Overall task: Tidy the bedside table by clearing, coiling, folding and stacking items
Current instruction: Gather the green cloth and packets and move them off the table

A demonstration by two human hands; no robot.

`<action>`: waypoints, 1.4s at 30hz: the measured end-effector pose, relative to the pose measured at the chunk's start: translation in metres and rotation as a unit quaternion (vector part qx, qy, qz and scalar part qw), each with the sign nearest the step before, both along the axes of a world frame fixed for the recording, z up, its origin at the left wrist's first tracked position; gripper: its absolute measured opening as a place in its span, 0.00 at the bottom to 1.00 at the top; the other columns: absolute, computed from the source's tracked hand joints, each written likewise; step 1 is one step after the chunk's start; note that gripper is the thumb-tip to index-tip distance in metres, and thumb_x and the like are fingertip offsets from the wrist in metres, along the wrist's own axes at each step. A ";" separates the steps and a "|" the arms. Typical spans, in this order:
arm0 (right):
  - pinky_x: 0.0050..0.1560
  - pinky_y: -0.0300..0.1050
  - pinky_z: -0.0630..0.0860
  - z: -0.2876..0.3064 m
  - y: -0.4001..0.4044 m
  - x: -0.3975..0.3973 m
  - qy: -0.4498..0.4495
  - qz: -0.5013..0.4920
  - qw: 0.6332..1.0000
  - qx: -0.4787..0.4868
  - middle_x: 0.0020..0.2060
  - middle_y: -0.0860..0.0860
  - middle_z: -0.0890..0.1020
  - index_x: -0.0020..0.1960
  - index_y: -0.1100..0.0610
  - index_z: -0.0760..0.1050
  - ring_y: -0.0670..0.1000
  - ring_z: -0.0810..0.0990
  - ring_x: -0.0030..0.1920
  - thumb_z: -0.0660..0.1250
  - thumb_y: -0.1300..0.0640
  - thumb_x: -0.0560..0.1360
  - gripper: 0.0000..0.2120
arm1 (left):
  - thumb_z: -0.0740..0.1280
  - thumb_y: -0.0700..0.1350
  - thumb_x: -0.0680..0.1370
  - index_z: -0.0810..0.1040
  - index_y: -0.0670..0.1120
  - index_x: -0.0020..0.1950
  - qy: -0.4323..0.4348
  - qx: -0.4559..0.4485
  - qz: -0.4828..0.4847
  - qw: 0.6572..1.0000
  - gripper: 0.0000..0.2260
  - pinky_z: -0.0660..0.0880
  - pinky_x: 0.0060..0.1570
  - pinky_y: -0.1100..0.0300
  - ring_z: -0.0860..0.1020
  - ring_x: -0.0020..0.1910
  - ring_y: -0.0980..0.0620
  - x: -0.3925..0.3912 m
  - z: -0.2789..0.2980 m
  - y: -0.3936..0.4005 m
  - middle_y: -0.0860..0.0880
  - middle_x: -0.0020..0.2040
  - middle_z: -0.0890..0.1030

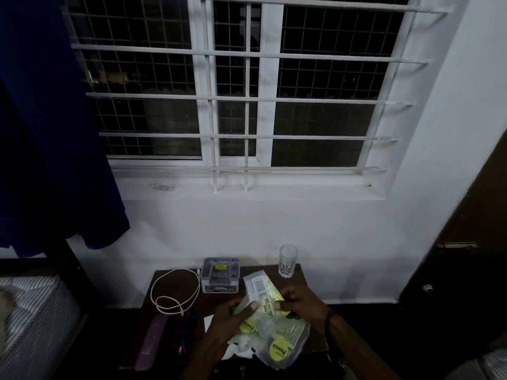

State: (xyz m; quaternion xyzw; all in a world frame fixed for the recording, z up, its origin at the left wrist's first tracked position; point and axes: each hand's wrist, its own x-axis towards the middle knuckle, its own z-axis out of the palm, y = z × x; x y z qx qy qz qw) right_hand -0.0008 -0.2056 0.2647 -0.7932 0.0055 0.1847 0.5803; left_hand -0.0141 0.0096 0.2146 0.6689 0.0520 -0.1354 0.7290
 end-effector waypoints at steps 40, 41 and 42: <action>0.48 0.49 0.83 -0.034 0.015 0.006 -0.162 -0.160 0.972 0.066 0.43 0.54 0.87 0.44 0.51 0.85 0.55 0.86 0.47 0.68 0.63 0.73 0.10 | 0.71 0.31 0.72 0.81 0.39 0.51 -0.019 -0.089 0.166 0.982 0.09 0.80 0.49 0.49 0.82 0.47 0.39 0.010 0.016 -0.031 0.36 0.49 0.84; 0.50 0.52 0.82 -0.034 0.015 0.007 -0.120 -0.161 0.974 0.103 0.47 0.58 0.86 0.48 0.54 0.84 0.59 0.85 0.51 0.67 0.62 0.74 0.08 | 0.71 0.31 0.72 0.81 0.38 0.51 -0.022 -0.072 0.169 0.983 0.10 0.80 0.46 0.52 0.82 0.45 0.41 0.010 0.015 -0.032 0.37 0.48 0.84; 0.50 0.53 0.82 -0.038 0.014 0.010 -0.087 -0.160 0.973 0.140 0.51 0.59 0.85 0.54 0.55 0.81 0.62 0.83 0.54 0.66 0.59 0.75 0.09 | 0.72 0.31 0.72 0.81 0.38 0.52 -0.028 -0.055 0.172 0.983 0.10 0.80 0.42 0.55 0.82 0.44 0.42 0.010 0.012 -0.032 0.38 0.47 0.84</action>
